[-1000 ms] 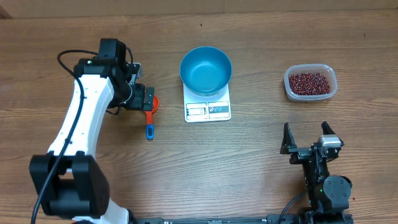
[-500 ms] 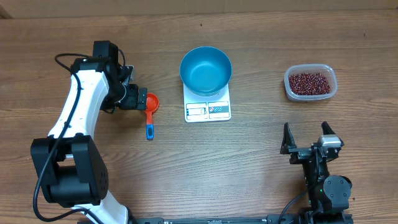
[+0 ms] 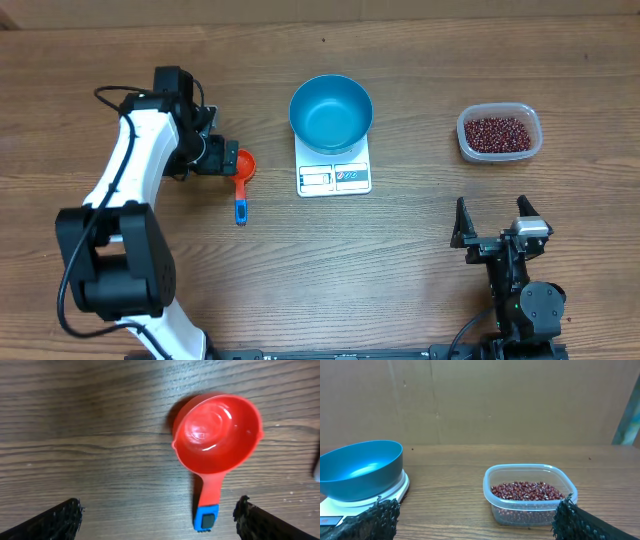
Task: Scoop item into bowl and weigh 150g on scale
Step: 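Lower the left gripper and grasp the red scoop's cup rim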
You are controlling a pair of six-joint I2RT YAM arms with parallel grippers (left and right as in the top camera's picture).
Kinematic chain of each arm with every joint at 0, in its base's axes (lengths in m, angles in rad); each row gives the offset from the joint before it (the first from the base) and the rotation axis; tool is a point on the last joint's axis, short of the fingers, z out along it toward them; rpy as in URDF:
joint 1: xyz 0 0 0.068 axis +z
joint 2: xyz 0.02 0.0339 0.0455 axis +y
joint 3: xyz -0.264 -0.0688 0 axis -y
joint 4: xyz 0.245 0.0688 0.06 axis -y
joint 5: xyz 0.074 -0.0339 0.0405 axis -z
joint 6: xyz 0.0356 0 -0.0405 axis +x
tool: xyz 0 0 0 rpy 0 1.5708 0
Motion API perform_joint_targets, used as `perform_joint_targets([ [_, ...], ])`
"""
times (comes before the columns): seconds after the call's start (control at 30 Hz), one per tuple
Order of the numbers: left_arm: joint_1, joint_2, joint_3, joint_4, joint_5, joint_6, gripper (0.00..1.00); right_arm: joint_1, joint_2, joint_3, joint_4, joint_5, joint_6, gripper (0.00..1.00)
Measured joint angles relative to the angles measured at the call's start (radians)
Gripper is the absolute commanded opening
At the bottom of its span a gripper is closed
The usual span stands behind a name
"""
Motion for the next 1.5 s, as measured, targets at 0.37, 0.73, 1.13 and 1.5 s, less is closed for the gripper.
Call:
perform_joint_targets([
  [0.37, 0.0, 0.092, 0.0, 0.053, 0.0, 0.0, 0.99, 0.0, 0.0, 0.0, 0.0, -0.001, 0.0, 1.0],
  [0.73, 0.0, 0.097, 0.001, 0.118, 0.0, 0.0, 1.0, 0.0, 0.0, 0.0, 0.0, 0.0, 0.0, 1.0],
  [1.13, 0.0, 0.099, 0.001, 0.122, 0.0, 0.0, 1.0, 0.0, 0.0, 0.0, -0.001, 0.0, 0.0, 1.0],
  [1.5, 0.0, 0.099, 0.001, 0.123, 0.0, 0.0, 1.0, 0.0, 0.0, 0.0, 0.0, 0.0, 0.0, 1.0],
])
